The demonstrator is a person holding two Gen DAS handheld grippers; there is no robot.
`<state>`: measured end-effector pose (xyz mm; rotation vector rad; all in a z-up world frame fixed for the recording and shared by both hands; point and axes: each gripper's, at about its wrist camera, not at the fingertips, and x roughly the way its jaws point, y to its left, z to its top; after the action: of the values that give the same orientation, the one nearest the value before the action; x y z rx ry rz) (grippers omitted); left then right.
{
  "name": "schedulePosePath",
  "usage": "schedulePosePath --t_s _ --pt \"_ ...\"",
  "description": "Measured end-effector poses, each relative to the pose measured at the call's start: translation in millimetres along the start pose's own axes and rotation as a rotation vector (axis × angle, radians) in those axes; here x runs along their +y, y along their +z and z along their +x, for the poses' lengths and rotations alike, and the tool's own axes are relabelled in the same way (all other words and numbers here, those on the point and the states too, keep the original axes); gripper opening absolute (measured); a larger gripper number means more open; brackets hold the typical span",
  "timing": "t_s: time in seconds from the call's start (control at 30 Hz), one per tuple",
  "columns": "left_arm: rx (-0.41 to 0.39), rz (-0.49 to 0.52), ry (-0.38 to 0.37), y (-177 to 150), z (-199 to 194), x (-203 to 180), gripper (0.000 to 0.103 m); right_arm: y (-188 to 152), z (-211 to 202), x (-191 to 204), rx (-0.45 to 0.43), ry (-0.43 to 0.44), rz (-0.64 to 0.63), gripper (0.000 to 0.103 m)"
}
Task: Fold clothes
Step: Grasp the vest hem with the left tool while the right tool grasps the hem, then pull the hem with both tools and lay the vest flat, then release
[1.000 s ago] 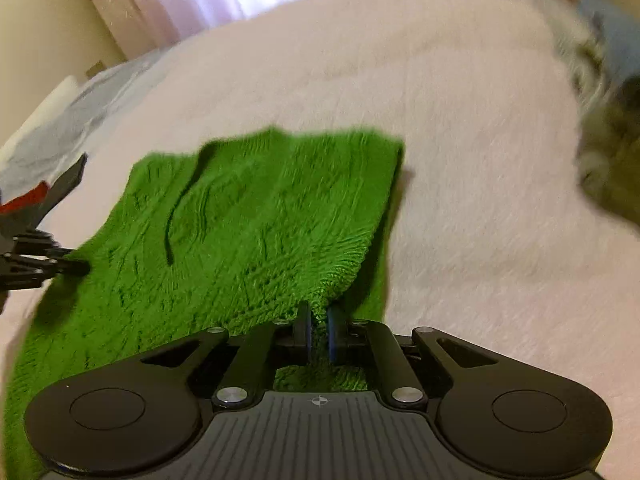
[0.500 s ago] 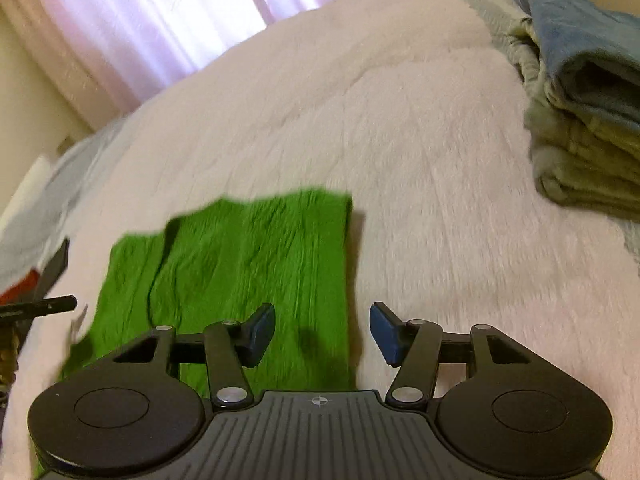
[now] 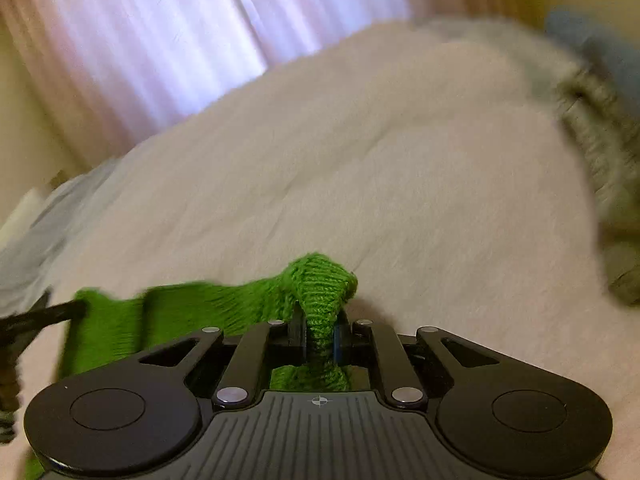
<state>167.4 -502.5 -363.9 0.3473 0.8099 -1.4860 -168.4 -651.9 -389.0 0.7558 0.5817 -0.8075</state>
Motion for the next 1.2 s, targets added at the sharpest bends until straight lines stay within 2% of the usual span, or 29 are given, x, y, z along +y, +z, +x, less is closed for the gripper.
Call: schedulePosePath --t_s 0.07,0.13,0.17,0.2,0.23,0.27,0.33,0.37,0.43,0.5,0.53,0.6,0.63,0.67,0.73,0.8,0.9,0.93,0.97,1.0,1.1,1.2 --pt "-0.028 0.042 0.054 0 0 -1 0.005 0 5 2 -0.003 -0.056 -0.024 0.011" --pt "0.066 0.081 0.129 -7 23 -2 0.007 -1 11 8 -0.006 -0.117 -0.062 0.024" --pt "0.092 0.103 0.154 -11 31 -5 0.011 -1 10 14 -0.011 -0.15 -0.081 0.049" --pt "0.086 0.116 0.18 -12 31 -9 0.015 0 4 21 -0.028 -0.195 -0.104 0.074" --pt "0.07 0.121 0.211 -10 27 -14 0.029 1 -3 28 -0.047 -0.242 -0.127 0.076" --pt "0.054 0.126 0.241 -8 22 -19 0.041 -3 -12 35 -0.056 -0.231 -0.158 0.075" --pt "-0.007 0.108 0.258 -7 2 -26 0.04 -14 -32 50 -0.071 -0.196 -0.222 0.075" --pt "-0.04 0.096 0.251 -8 -11 -30 0.034 -20 -41 57 -0.079 -0.178 -0.255 0.075" --pt "-0.053 0.085 0.166 -15 -30 -43 0.03 -31 -61 72 -0.094 -0.143 -0.319 0.075" --pt "0.001 0.113 0.04 -25 -35 -60 0.023 -49 -54 88 0.003 -0.052 -0.401 0.066" --pt "0.034 0.138 -0.02 -32 -33 -70 0.018 -58 -46 96 0.051 -0.019 -0.442 0.065" --pt "0.1 0.216 -0.089 -48 -17 -90 0.018 -64 -24 105 0.097 -0.028 -0.484 0.065" --pt "0.13 0.255 -0.115 -55 -8 -100 0.018 -62 -15 106 0.086 -0.045 -0.485 0.065" --pt "0.146 0.283 -0.12 -59 4 -108 0.02 -60 -5 106 0.071 -0.064 -0.484 0.065" --pt "0.142 0.305 -0.086 -57 33 -118 0.021 -45 16 102 0.03 -0.127 -0.485 0.065" --pt "0.112 0.31 -0.036 -42 58 -118 0.02 -26 30 99 0.005 -0.185 -0.449 0.065" --pt "0.093 0.225 0.025 -5 82 -111 0.015 -7 25 95 -0.018 -0.175 -0.371 0.065" --pt "0.08 0.191 0.033 6 82 -106 0.017 -1 23 93 -0.026 -0.17 -0.345 0.065" --pt "0.059 0.185 0.05 13 77 -103 0.027 -1 14 93 -0.038 -0.17 -0.347 0.065" --pt "0.036 0.19 0.068 17 68 -101 0.03 -3 3 92 -0.037 -0.163 -0.341 0.065" --pt "-0.001 0.182 0.066 16 36 -93 0.029 -21 -28 87 -0.005 -0.131 -0.331 0.065" --pt "0.052 0.178 0.021 -18 -3 -90 0.026 -60 -58 90 0.06 -0.115 -0.359 0.065"
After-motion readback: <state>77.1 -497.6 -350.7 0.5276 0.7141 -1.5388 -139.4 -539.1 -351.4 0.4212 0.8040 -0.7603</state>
